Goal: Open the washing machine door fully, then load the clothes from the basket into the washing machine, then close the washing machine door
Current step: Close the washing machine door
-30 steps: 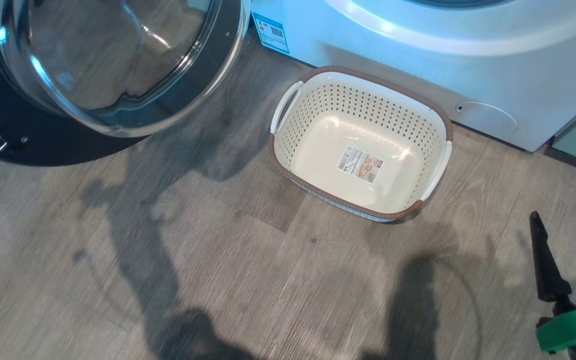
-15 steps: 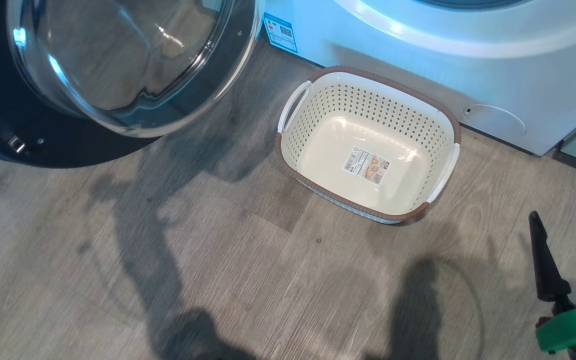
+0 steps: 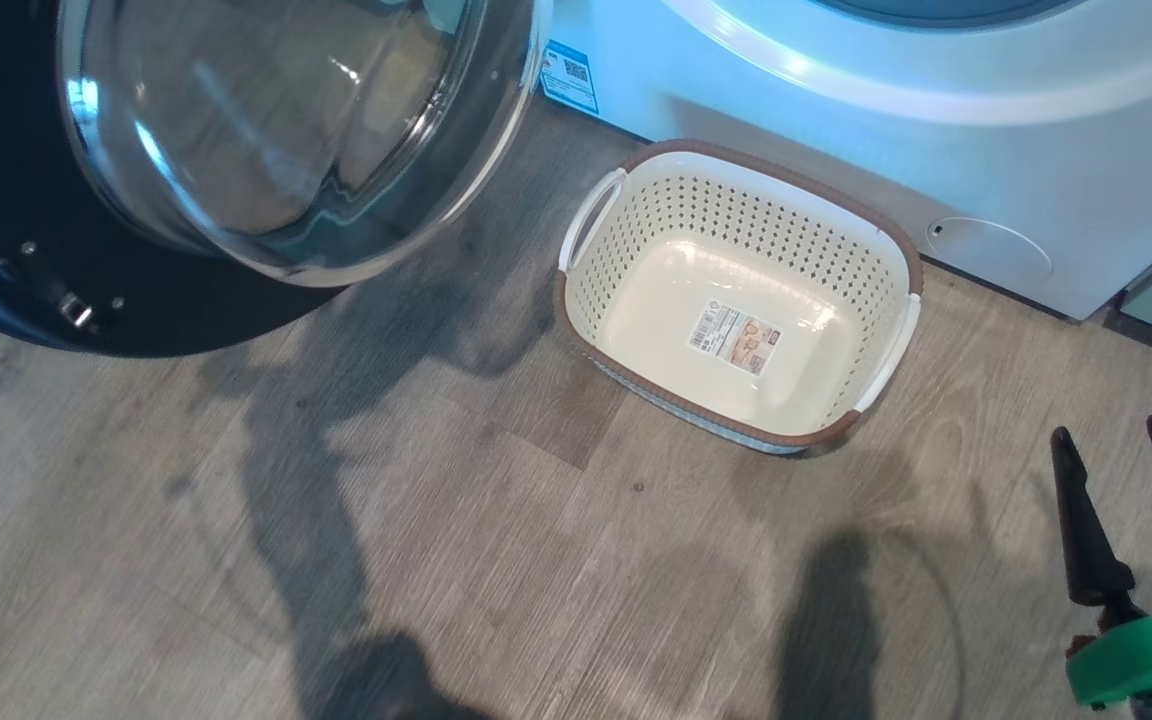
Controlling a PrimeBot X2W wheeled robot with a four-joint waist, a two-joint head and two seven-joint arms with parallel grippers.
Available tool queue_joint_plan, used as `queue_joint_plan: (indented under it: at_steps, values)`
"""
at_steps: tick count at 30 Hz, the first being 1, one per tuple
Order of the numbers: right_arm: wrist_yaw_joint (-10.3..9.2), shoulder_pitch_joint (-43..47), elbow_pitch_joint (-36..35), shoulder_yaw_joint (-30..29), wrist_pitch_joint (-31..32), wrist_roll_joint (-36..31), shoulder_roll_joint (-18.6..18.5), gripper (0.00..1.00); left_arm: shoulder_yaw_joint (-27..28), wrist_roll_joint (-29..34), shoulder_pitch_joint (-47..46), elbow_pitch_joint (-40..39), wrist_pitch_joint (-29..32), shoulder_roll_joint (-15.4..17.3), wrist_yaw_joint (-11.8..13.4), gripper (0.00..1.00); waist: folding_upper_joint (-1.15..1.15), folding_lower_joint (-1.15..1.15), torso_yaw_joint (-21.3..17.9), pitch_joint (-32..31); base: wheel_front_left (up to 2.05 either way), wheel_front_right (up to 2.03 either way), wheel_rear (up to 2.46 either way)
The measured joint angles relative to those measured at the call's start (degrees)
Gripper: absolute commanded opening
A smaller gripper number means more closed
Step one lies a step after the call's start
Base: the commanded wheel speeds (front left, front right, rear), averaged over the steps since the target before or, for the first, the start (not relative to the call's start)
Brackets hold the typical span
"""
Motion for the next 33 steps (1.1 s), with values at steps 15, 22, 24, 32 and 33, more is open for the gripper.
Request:
queue_joint_plan:
  at_steps: [15,22,24,32,33]
  values:
    - [0.00,-1.1,2.1,1.2,-0.6,0.0,0.2,1.00,0.1,-4.4,4.4,-7.8,6.3,-2.1,0.1,0.00,0.00,0.00,-0.3,-1.1,0.00,0.00,0.00]
    - [0.00,-1.2,3.3,1.8,-1.6,0.1,0.9,1.00,0.2,-5.8,5.8,-10.5,8.3,-2.6,0.1,0.00,0.00,0.00,-1.3,-1.7,0.00,0.00,0.00]
    - [0.00,-1.2,3.7,1.9,-1.8,0.2,1.3,1.00,0.2,-6.3,6.1,-11.3,8.9,-2.9,0.0,0.00,0.00,0.00,-1.7,-1.9,0.00,0.00,0.00]
    - [0.00,-1.2,5.7,2.5,-3.3,0.6,2.0,1.00,-0.1,-7.6,8.0,-13.4,11.8,-3.7,-0.5,0.00,0.00,0.00,-3.2,-3.3,0.00,0.00,0.00]
    - [0.00,-1.3,5.9,2.6,-3.5,0.6,2.1,1.00,-0.2,-7.6,8.0,-13.6,12.1,-3.8,-0.7,0.00,0.00,0.00,-3.4,-3.5,0.00,0.00,0.00]
